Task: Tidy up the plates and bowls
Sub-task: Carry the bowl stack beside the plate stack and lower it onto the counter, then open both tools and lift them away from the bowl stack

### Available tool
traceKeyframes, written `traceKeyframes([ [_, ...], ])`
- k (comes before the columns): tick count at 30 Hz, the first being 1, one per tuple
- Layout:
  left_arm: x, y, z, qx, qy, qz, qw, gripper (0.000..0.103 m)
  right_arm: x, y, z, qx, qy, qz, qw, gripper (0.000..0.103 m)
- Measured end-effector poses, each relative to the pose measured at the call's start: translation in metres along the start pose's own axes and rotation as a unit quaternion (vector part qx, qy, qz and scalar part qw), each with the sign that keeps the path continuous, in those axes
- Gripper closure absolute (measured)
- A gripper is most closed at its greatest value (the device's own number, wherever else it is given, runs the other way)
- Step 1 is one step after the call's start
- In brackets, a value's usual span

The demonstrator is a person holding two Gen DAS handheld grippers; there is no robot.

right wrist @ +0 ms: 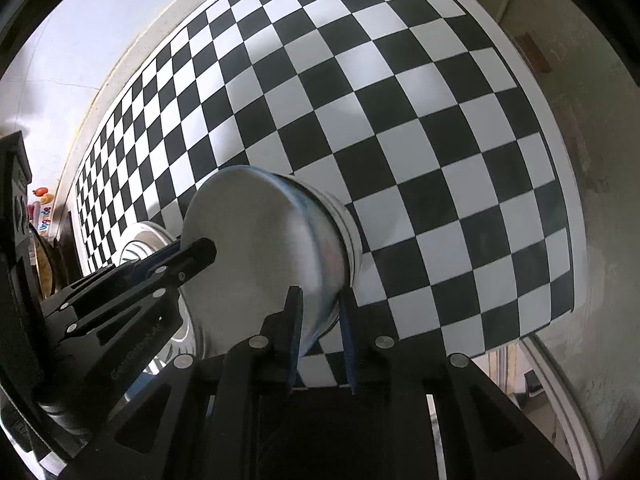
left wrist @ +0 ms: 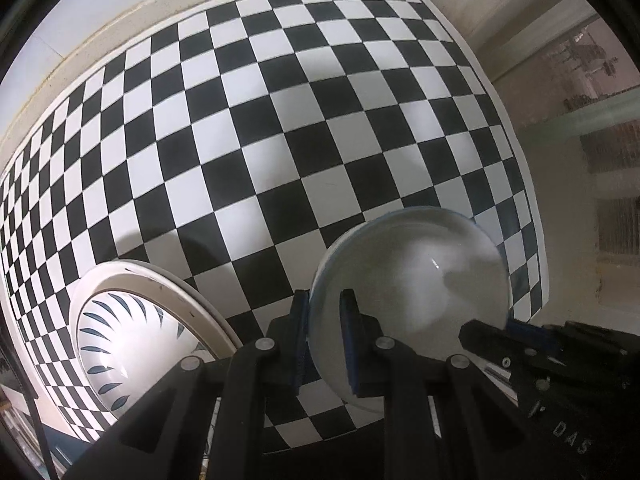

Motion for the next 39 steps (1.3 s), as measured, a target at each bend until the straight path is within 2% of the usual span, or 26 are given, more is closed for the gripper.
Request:
traceKeyframes([
  [9, -0.005, 0.005, -0.008, 0.019, 0.014, 0.011, 0.9997, 0.089, -0.003, -0.005, -0.001, -0.038, 0.010, -0.032, 0.999, 0.084],
  [20, -0.014, 0.007, -0.020, 0.022, 0.027, 0.009, 0.9994, 0.089, -0.001, -0.002, -0.003, -0.042, 0.020, -0.032, 0.998, 0.086],
  [28, -0.035, 0.008, -0.077, 0.012, 0.073, 0.021, 0.9970, 0.089, -0.019, -0.012, -0.044, -0.049, 0.066, -0.050, 0.995, 0.086],
  [33, -0.054, 0.009, -0.119, 0.008, 0.109, 0.036, 0.9934, 0.088, -0.043, -0.025, -0.081, -0.060, 0.107, -0.067, 0.990, 0.086],
  [39, -0.074, 0.006, -0.150, 0.013, 0.139, 0.041, 0.9893, 0.088, -0.071, -0.041, -0.116, -0.056, 0.141, -0.078, 0.985, 0.086],
])
Point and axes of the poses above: each gripper's, at about its wrist camera, not at the fingertips, and z roughly the way its jaws point, y to its right, x to its top, the point moved 8 cm from there along z, roughly the way its jaws point, and after that the axes turned 7 degrees about -z, right-handed, at the moved point
